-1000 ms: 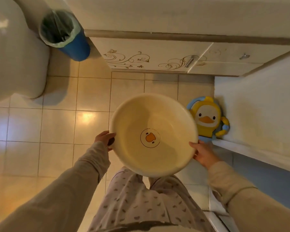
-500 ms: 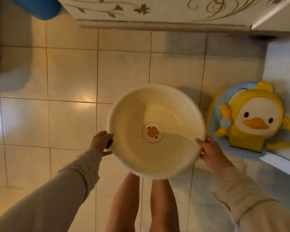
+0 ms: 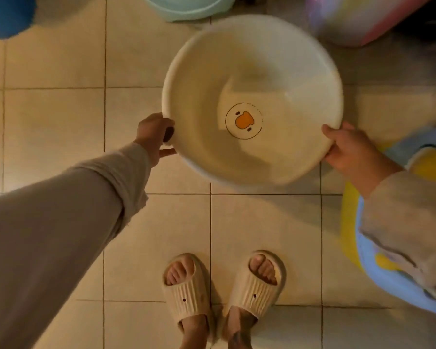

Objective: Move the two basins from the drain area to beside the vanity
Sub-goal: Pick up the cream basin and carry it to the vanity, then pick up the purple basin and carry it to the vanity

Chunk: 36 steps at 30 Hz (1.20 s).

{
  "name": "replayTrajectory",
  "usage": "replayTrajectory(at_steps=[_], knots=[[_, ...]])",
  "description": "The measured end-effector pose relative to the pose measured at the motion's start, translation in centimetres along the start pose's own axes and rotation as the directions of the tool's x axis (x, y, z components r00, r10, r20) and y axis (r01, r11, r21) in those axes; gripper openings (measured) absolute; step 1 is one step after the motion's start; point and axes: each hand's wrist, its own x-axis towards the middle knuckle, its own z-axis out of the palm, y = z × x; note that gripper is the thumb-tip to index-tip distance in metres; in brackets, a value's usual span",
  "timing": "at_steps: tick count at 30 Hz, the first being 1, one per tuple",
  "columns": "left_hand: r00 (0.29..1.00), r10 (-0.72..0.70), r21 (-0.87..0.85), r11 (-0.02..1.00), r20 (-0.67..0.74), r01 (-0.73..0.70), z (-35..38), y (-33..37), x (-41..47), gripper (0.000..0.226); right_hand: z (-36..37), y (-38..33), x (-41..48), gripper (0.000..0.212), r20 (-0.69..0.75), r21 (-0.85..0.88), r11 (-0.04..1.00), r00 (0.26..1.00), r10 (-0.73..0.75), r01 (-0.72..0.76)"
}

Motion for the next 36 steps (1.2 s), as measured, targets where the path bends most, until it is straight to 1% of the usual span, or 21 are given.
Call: replayTrajectory(at_steps=[3,5,8,9,10,12,14,15,17,19,20,22,24,25,27,29,30,31,33,34,36], knots=[[0.997,0.071,-0.004,0.997,-0.016,-0.071,1.6,1.5,2.9,0.027,1.2,-1.9,2.6,0.021,0.024,0.016,0.997,0.997,-0.077,0.077],[0.995,0.094,0.005,0.996,-0.036,-0.094,1.9,2.1,4.4,0.023,2.1,-2.8,3.8,0.030,0.028,0.029,0.994,0.994,-0.102,0.101],[0.993,0.113,0.050,0.993,-0.030,-0.111,1.8,2.4,5.8,0.023,3.0,-3.3,4.9,0.017,0.039,0.002,0.996,0.995,-0.088,0.088],[0.993,0.118,0.072,0.991,-0.011,-0.117,1.6,2.4,6.0,0.025,3.0,-3.3,5.1,0.017,0.027,-0.017,0.997,0.997,-0.072,0.072],[0.992,0.121,0.105,0.987,0.016,-0.122,1.4,2.5,5.9,0.031,2.8,-3.2,5.1,0.022,0.009,-0.042,0.998,0.999,-0.051,0.052],[0.990,0.125,0.199,0.970,0.064,-0.136,1.0,2.6,5.3,0.050,2.3,-3.1,4.3,0.040,-0.026,-0.137,0.991,1.000,-0.007,0.003],[0.994,0.105,0.245,0.963,0.038,-0.112,0.4,2.5,3.7,0.064,2.1,-2.7,2.2,0.054,-0.064,-0.221,0.973,0.997,0.049,-0.062],[0.995,0.096,0.273,0.957,0.014,-0.096,-0.1,2.2,2.5,0.066,1.9,-2.2,0.6,0.057,-0.092,-0.244,0.965,0.993,0.074,-0.094],[0.996,0.090,0.372,0.925,-0.008,-0.081,-1.4,1.0,-1.2,0.060,0.9,-0.9,-3.7,0.055,-0.149,-0.262,0.954,0.983,0.107,-0.143],[0.997,0.071,0.452,0.889,0.008,-0.067,-3.6,-1.2,-5.9,0.050,-0.6,1.2,-9.8,0.044,-0.145,-0.191,0.960,0.973,0.179,-0.205],[0.999,0.039,0.486,0.873,0.012,-0.040,-5.0,-2.6,-8.7,0.047,-1.4,2.5,-13.5,0.038,-0.132,-0.140,0.955,0.961,0.244,-0.262],[0.998,-0.066,0.575,0.816,0.002,0.053,-7.8,-5.6,-15.0,0.043,-3.3,5.0,-21.6,0.027,-0.149,-0.026,0.909,0.901,0.407,-0.415],[0.985,-0.170,0.660,0.740,-0.008,0.133,-11.1,-7.9,-22.3,0.041,-5.1,6.8,-29.9,0.017,-0.193,0.024,0.840,0.822,0.536,-0.542],[0.976,-0.218,0.694,0.701,-0.014,0.167,-12.8,-8.8,-25.8,0.039,-5.7,7.1,-33.8,0.015,-0.214,0.010,0.809,0.789,0.576,-0.587],[0.936,-0.351,0.698,0.660,-0.040,0.278,-16.0,-9.4,-32.8,0.034,-7.1,6.4,-40.9,0.018,-0.257,-0.066,0.761,0.748,0.612,-0.646],[0.886,-0.461,0.680,0.632,-0.054,0.371,-18.9,-8.7,-38.8,0.030,-9.2,4.7,-47.0,0.025,-0.289,-0.210,0.728,0.753,0.592,-0.653],[0.866,-0.498,0.673,0.625,-0.046,0.396,-20.2,-7.9,-41.6,0.029,-10.1,3.0,-49.5,0.026,-0.337,-0.311,0.691,0.756,0.561,-0.652],[0.856,-0.514,0.665,0.625,-0.043,0.409,-21.3,-7.1,-43.9,0.025,-10.6,1.7,-51.9,0.024,-0.352,-0.366,0.674,0.765,0.538,-0.642],[0.851,-0.522,0.645,0.635,-0.048,0.425,-23.3,-5.5,-47.7,0.013,-10.6,0.3,-57.2,0.014,-0.296,-0.403,0.705,0.812,0.503,-0.584],[0.856,-0.515,0.636,0.646,-0.045,0.422,-24.1,-4.9,-49.2,0.015,-10.5,-0.2,-59.2,0.010,-0.268,-0.410,0.737,0.843,0.466,-0.537],[0.878,-0.477,0.623,0.678,-0.031,0.391,-25.6,-3.7,-51.4,0.017,-10.3,-2.0,-61.0,0.007,-0.247,-0.401,0.772,0.870,0.427,-0.493]])
